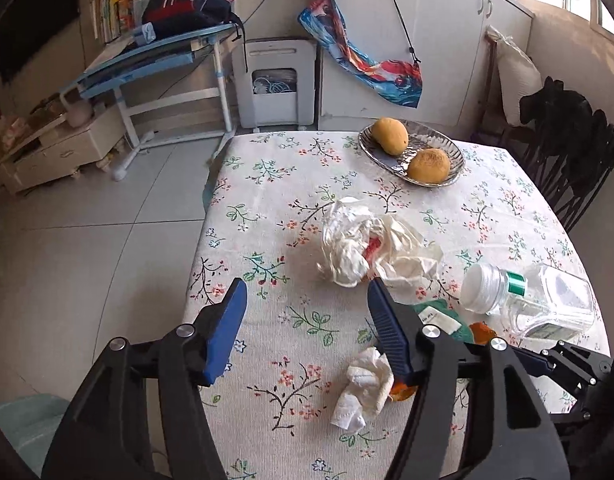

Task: Collect trash
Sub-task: 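Grasp the orange peel with the right tool while the left grasps the white tissue, then carry the orange peel to the bucket with the right tool while the left holds the tissue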

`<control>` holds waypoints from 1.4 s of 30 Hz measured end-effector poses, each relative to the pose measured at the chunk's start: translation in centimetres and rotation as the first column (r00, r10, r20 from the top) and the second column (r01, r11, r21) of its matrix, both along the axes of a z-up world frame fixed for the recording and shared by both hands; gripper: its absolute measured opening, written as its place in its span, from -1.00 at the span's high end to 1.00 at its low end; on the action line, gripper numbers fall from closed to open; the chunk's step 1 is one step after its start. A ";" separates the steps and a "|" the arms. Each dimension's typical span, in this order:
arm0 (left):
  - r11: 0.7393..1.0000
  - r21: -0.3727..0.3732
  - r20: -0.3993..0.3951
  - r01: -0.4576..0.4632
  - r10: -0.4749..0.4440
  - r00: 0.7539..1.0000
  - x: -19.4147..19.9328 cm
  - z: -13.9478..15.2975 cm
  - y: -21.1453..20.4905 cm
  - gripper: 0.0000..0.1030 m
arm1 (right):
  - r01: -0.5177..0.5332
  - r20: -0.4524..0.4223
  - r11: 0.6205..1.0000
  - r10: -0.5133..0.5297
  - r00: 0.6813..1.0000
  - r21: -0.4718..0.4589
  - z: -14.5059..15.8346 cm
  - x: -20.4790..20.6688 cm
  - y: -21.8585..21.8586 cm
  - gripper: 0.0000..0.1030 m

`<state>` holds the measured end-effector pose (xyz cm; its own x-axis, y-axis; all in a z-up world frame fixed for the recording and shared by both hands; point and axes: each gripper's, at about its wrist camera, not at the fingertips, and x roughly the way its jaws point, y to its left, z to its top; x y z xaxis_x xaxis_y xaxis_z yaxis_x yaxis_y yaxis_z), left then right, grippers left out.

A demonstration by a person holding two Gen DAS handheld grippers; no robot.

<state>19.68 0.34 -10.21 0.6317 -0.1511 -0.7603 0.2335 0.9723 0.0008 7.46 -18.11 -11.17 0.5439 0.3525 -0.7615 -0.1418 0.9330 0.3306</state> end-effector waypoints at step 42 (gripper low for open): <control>0.985 -0.125 0.203 -0.118 0.142 0.969 -11.1 6.8 3.4 0.55 | 0.036 0.117 0.987 -0.055 0.992 0.158 3.5 -8.3 -1.5 0.90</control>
